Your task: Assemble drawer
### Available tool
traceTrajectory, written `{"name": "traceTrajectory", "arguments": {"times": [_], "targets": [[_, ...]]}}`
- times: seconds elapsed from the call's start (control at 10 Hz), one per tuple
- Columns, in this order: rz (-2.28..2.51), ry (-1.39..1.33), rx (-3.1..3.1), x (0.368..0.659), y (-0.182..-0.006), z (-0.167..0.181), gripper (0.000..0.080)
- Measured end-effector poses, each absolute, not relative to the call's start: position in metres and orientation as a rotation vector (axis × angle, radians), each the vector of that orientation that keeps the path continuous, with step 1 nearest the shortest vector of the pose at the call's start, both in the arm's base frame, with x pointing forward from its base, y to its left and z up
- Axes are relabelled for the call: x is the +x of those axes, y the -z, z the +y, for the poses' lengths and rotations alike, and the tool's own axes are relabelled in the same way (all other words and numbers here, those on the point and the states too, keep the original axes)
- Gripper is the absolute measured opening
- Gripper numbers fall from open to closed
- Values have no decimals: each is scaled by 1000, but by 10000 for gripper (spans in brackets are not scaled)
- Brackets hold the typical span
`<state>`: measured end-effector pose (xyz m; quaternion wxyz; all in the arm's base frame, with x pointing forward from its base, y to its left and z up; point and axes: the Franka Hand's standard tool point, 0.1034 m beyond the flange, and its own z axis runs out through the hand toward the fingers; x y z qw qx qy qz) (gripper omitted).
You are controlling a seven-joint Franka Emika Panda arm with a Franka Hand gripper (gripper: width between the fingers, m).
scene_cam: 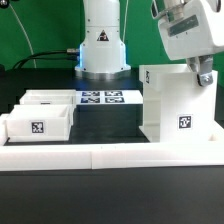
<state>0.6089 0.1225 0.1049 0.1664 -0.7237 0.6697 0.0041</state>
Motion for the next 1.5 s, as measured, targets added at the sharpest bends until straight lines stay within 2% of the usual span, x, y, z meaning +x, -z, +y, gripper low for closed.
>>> {"name": "traceTrajectory", "arguments": {"times": [1.5], "targets": [[1989,-70,-1991,644,-101,126,51]]}}
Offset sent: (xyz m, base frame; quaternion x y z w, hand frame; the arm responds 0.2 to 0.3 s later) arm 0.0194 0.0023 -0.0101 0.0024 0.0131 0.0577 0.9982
